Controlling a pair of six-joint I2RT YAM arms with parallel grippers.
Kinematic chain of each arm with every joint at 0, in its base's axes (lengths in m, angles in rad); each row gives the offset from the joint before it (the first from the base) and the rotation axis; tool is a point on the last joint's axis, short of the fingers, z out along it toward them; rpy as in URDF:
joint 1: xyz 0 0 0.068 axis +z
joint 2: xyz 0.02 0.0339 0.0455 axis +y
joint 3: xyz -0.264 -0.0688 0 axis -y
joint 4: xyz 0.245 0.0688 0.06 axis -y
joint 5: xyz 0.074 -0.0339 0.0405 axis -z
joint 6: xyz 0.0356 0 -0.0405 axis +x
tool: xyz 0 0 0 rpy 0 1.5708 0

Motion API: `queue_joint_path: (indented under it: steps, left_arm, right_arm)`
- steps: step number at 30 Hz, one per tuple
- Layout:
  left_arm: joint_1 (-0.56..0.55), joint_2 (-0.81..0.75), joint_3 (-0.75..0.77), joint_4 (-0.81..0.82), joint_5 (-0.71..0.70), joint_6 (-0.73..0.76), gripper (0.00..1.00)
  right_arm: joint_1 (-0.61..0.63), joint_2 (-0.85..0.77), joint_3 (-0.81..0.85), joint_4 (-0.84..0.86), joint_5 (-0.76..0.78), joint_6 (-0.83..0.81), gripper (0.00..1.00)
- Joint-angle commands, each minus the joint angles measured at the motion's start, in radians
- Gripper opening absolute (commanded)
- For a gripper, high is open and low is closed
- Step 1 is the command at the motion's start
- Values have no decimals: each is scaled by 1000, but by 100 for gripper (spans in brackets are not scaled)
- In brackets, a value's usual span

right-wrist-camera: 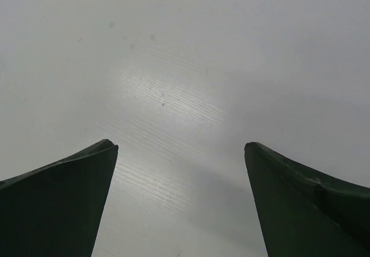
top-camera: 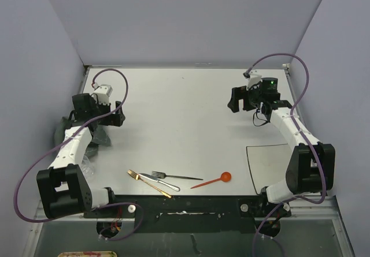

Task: Set the dinner table for one person
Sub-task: Move the napkin to the center of the board.

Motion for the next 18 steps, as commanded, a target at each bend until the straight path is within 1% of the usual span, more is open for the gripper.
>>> queue_joint_path:
  steps: [1,13,18]
  left_arm:
    - [4,-12,34,46,-25,10,98]
    - [4,38,43,62,-181,40,98]
    - [4,69,62,74,-306,51,98]
  right_arm:
    - [10,-5,21,32,13,-2,98]
    - [10,-12,12,35,-4,-16,98]
    - [11,-6,16,32,-8,-17,98]
